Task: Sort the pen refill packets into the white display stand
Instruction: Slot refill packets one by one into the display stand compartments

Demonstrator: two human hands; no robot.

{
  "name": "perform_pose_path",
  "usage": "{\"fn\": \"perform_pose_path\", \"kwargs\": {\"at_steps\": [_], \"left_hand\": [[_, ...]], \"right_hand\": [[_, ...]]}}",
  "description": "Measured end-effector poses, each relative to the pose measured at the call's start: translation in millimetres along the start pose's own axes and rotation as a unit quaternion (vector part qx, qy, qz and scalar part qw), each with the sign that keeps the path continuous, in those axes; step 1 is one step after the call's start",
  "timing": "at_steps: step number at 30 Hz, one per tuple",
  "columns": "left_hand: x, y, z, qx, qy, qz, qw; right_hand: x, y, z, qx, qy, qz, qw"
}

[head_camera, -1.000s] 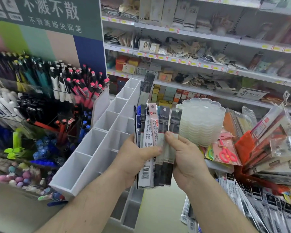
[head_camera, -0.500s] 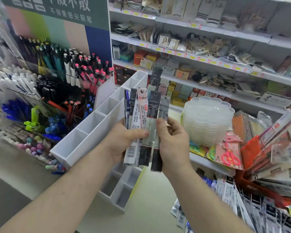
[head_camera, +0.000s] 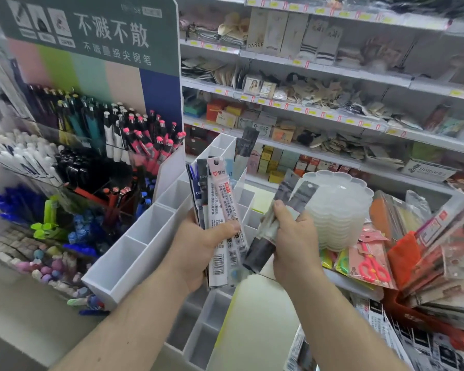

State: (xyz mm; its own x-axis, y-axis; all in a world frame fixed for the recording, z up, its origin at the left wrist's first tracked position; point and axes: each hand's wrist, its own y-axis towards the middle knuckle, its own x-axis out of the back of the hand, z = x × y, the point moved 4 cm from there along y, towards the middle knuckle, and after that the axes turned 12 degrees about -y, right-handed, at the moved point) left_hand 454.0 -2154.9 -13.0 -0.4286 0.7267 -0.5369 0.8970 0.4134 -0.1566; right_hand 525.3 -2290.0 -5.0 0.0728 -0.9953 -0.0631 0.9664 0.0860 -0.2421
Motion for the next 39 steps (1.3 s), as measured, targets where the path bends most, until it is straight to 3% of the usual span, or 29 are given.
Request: {"fn": "perform_pose_path", "kwargs": {"at_steps": [6, 11, 17, 23, 26, 29, 34, 39], "left_hand": [[0.6, 1.1, -5.4, -0.033, -0.018, -0.009, 0.999], [-2.5, 2.4, -3.1, -0.023, -0.012, -0.002, 1.0], [-2.3, 2.9, -2.2, -0.007, -0.03, -0.003, 1.0], [-0.5, 5.7, -0.5, 0.005, -0.033, -0.002, 0.999], [-0.6, 5.5, -0.5, 0.006, -0.023, -0.006, 1.0], [-1.1, 4.5, -0.2, 0.011, -0.017, 0.002, 1.0], [-1.5, 3.7, -0.6, 0.013, -0.018, 0.012, 1.0], [-0.2, 3.1, -0.2, 0.017, -0.012, 0.008, 1.0]], "right_hand": [[3.9, 55.9, 19.5, -0.025, -0.046, -0.076, 0.996], [-21.1, 99.9, 41.5, -0.067, -0.026, -0.085, 0.994], [-41.9, 131.8, 70.5, 0.051, -0.133, -0.083, 0.986], [-52.8, 144.5, 68.1, 0.121, -0.217, -0.06, 0.967], [-65.7, 151.1, 59.4, 0.1, -0.27, -0.009, 0.958], [-76.7, 151.7, 45.4, 0.065, -0.374, 0.054, 0.924], [-79.1, 147.2, 51.3, 0.121, -0.383, -0.005, 0.916], [-79.5, 152.0, 47.2, 0.11, -0.428, 0.027, 0.897]]}}
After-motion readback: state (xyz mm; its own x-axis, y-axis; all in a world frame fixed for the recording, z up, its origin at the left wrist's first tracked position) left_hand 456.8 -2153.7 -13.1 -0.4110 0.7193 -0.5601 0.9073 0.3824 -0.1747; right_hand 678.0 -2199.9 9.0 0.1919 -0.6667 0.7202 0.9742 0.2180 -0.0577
